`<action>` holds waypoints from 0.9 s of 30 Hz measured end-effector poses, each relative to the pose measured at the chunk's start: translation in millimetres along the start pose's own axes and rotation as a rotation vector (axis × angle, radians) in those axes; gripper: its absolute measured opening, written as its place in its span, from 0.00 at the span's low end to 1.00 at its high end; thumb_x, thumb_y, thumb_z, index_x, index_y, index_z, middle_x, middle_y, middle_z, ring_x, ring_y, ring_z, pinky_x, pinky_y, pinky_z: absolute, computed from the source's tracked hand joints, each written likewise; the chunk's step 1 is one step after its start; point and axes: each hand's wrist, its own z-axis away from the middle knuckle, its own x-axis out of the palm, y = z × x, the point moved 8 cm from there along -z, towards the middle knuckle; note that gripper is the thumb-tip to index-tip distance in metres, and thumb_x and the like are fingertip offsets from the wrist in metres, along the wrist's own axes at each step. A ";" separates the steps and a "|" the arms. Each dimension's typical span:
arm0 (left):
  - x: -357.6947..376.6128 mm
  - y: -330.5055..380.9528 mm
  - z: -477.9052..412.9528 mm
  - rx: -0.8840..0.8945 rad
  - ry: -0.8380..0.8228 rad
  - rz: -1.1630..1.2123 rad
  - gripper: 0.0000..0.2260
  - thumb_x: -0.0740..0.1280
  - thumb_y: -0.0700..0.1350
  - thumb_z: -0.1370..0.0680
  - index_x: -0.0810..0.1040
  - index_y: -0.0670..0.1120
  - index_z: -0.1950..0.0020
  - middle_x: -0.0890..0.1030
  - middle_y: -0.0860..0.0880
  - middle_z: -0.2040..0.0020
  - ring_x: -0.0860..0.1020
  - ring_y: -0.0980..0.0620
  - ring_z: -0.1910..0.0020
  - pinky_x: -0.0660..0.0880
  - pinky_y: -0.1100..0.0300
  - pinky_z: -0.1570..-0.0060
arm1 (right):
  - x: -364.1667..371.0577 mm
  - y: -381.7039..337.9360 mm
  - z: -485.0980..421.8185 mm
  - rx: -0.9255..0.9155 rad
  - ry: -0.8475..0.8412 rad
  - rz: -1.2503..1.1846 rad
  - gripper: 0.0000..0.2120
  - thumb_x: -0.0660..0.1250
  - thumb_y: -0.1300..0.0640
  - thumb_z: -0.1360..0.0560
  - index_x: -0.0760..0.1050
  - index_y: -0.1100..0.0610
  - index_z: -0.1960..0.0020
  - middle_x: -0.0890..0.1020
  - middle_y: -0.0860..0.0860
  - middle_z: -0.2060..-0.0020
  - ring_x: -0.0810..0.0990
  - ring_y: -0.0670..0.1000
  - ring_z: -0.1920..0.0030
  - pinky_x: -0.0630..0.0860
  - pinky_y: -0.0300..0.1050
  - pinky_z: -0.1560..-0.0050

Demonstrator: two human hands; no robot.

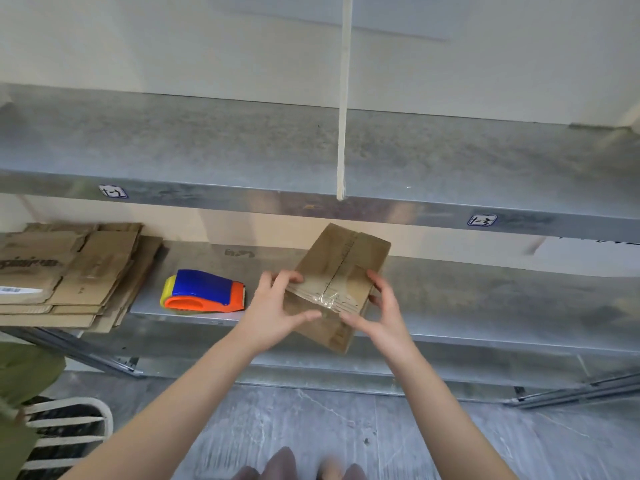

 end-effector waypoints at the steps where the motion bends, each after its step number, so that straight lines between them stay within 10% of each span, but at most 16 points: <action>1: -4.2 -0.8 0.8 0.046 -0.005 -0.017 0.28 0.77 0.59 0.35 0.70 0.57 0.39 0.70 0.53 0.43 0.71 0.59 0.45 0.70 0.58 0.40 | 0.1 -1.9 3.8 -0.017 -0.040 0.055 0.50 0.80 0.38 0.44 0.60 0.37 0.27 0.60 0.43 0.28 0.65 0.43 0.30 0.68 0.49 0.31; 5: -11.7 -1.0 2.2 0.130 0.031 -0.014 0.23 0.79 0.51 0.34 0.74 0.57 0.44 0.71 0.57 0.49 0.71 0.63 0.48 0.71 0.62 0.45 | 6.8 -9.2 7.0 -0.109 -0.074 0.253 0.45 0.82 0.50 0.39 0.62 0.38 0.30 0.50 0.42 0.26 0.57 0.39 0.29 0.65 0.32 0.33; 11: -5.9 -7.1 4.3 0.078 0.154 0.027 0.20 0.76 0.49 0.29 0.75 0.56 0.40 0.69 0.54 0.35 0.69 0.60 0.38 0.73 0.59 0.43 | 11.3 -23.3 -19.3 -0.095 -0.130 0.282 0.37 0.74 0.64 0.29 0.64 0.44 0.27 0.56 0.47 0.24 0.60 0.49 0.25 0.70 0.32 0.38; 21: -33.3 -0.5 14.1 0.252 -0.044 -0.419 0.33 0.57 0.65 0.25 0.61 0.50 0.24 0.65 0.48 0.26 0.61 0.49 0.26 0.58 0.55 0.29 | -5.3 -57.3 21.9 -0.355 0.044 0.769 0.28 0.60 0.37 0.25 0.66 0.44 0.27 0.67 0.49 0.27 0.57 0.54 0.24 0.62 0.54 0.27; 27: -87.3 -42.6 26.3 0.347 -0.026 -0.791 0.29 0.53 0.64 0.24 0.70 0.48 0.29 0.75 0.47 0.33 0.71 0.43 0.32 0.65 0.48 0.31 | 83.1 -108.8 37.1 -0.671 0.020 0.898 0.24 0.59 0.42 0.23 0.72 0.49 0.31 0.74 0.51 0.31 0.63 0.56 0.26 0.60 0.58 0.26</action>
